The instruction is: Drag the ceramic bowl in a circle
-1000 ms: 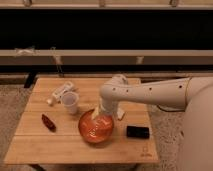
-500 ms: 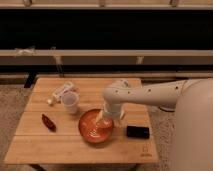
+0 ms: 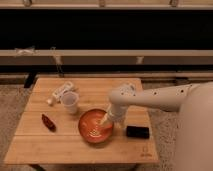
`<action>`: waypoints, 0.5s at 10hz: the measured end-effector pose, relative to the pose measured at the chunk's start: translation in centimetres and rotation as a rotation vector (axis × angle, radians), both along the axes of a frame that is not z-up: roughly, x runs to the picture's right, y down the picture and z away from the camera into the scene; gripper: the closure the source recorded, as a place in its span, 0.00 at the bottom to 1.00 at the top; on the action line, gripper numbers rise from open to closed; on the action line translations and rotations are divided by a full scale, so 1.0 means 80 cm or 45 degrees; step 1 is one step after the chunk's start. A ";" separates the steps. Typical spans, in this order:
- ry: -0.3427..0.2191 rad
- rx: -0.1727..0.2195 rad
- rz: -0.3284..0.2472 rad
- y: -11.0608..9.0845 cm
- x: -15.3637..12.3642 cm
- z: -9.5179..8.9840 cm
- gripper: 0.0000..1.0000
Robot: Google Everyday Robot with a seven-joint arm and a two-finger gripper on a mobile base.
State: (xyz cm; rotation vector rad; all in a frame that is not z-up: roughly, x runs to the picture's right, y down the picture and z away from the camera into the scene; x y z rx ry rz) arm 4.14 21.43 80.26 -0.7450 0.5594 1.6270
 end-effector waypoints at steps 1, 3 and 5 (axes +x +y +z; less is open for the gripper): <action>-0.007 -0.006 0.005 0.001 -0.001 0.002 0.44; -0.019 -0.032 0.001 0.006 -0.005 0.011 0.64; -0.033 -0.051 -0.022 0.007 -0.015 0.019 0.84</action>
